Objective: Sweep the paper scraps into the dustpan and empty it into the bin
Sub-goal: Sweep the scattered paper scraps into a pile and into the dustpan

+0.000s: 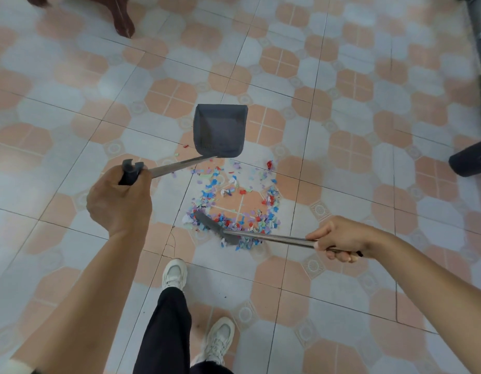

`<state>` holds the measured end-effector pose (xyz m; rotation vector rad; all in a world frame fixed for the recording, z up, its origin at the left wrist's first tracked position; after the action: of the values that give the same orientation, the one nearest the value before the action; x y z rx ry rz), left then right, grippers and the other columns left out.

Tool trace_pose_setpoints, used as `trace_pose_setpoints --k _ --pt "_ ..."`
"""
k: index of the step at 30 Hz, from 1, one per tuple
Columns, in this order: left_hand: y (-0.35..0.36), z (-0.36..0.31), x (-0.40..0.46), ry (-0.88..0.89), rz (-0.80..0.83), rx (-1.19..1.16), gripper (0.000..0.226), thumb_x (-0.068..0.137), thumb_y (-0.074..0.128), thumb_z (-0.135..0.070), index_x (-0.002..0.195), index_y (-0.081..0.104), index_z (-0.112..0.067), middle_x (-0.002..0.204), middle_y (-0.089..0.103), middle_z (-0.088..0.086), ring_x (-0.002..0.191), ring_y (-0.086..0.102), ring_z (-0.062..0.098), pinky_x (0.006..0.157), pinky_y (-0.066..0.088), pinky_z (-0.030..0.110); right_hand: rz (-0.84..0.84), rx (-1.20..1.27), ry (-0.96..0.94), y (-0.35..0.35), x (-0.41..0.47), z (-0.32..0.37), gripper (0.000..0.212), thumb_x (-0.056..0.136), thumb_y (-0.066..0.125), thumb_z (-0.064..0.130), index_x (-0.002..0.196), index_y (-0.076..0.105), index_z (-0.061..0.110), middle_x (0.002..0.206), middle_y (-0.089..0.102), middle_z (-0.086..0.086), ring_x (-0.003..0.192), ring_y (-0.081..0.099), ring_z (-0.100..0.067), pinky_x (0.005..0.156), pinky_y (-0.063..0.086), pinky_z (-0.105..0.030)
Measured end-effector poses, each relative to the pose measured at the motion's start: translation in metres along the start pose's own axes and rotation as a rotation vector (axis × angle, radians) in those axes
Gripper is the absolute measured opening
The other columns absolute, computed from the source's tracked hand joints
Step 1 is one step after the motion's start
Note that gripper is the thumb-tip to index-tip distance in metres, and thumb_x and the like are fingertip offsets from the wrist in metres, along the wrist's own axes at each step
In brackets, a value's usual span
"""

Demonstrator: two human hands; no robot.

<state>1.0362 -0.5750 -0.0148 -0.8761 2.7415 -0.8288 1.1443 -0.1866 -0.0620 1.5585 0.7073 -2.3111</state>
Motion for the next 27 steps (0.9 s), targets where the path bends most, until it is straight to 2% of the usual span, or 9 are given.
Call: trace_pose_setpoints --k 3,9,14,16,18,20,22,27 --pt "0.002 -0.002 0.018 -0.012 -0.007 -0.034 0.024 0.077 0.06 -0.039 0.08 0.069 -0.017 0.062 0.056 -0.013 0.076 0.06 0.02 0.076 0.049 0.032 0.004 0.098 -0.017 0.014 0.012 0.025 0.038 0.092 0.055 0.003 0.128 0.059 0.014 0.057 0.052 -0.009 0.031 0.037 -0.01 0.032 0.027 -0.015" --pt "0.007 -0.002 0.067 -0.041 -0.019 -0.031 0.024 0.078 0.061 -0.04 0.077 0.067 -0.017 0.061 0.053 -0.018 0.073 0.055 0.016 0.075 0.046 0.029 0.051 0.298 -0.059 0.057 0.058 0.111 0.036 0.092 0.054 0.003 0.126 0.06 0.011 0.057 0.053 -0.009 0.029 0.039 -0.007 0.031 0.029 -0.013" --pt "0.013 -0.003 0.122 -0.023 -0.012 -0.014 0.025 0.08 0.061 -0.041 0.073 0.064 -0.018 0.064 0.058 -0.004 0.071 0.058 0.022 0.074 0.049 0.034 0.121 0.477 -0.035 0.099 0.104 0.205 0.034 0.094 0.049 0.006 0.127 0.057 0.003 0.058 0.05 -0.007 0.028 0.038 -0.006 0.031 0.026 -0.012" --pt "0.016 -0.002 0.148 -0.031 -0.01 -0.031 0.023 0.08 0.062 -0.041 0.072 0.064 -0.02 0.063 0.058 -0.006 0.072 0.058 0.02 0.076 0.049 0.033 0.163 0.55 -0.017 0.115 0.122 0.243 0.031 0.096 0.046 0.007 0.126 0.054 0.005 0.061 0.048 -0.007 0.027 0.035 -0.004 0.031 0.025 -0.011" --pt "0.02 -0.002 0.173 -0.035 -0.004 -0.019 0.02 0.081 0.062 -0.039 0.07 0.062 -0.022 0.059 0.055 -0.011 0.071 0.056 0.018 0.074 0.046 0.03 0.196 0.582 0.013 0.127 0.141 0.274 0.025 0.095 0.044 0.007 0.118 0.055 0.005 0.063 0.046 -0.006 0.026 0.034 -0.004 0.03 0.025 -0.01" --pt "0.025 -0.003 0.198 -0.03 -0.001 -0.003 0.02 0.081 0.063 -0.037 0.068 0.06 -0.022 0.057 0.053 -0.011 0.069 0.054 0.017 0.072 0.044 0.029 0.234 0.605 0.05 0.138 0.161 0.304 0.016 0.094 0.043 0.006 0.099 0.058 0.008 0.063 0.046 -0.005 0.026 0.035 -0.003 0.03 0.027 -0.01" --pt "0.031 -0.003 0.22 -0.029 0.002 -0.003 0.018 0.082 0.064 -0.036 0.069 0.06 -0.023 0.058 0.054 -0.012 0.069 0.054 0.016 0.072 0.044 0.028 0.259 0.622 0.082 0.142 0.178 0.325 0.014 0.095 0.04 0.005 0.084 0.049 0.006 0.063 0.044 -0.005 0.025 0.035 -0.002 0.029 0.028 -0.01" --pt "0.055 -0.006 0.266 -0.035 0.018 -0.008 0.011 0.082 0.064 -0.034 0.073 0.061 -0.028 0.062 0.056 -0.018 0.075 0.058 0.014 0.075 0.043 0.024 0.247 0.759 0.177 0.114 0.208 0.35 0.015 0.099 0.041 0.009 0.085 0.044 0.005 0.061 0.037 -0.003 0.023 0.03 -0.004 0.027 0.024 -0.009"
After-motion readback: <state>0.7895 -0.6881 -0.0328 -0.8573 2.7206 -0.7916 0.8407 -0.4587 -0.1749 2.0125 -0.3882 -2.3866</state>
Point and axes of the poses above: each hand's wrist, its own x-axis towards the middle knuckle, its own y-axis out of the palm, z = x × y, the point moved 4 cm from there along x, towards the middle knuckle
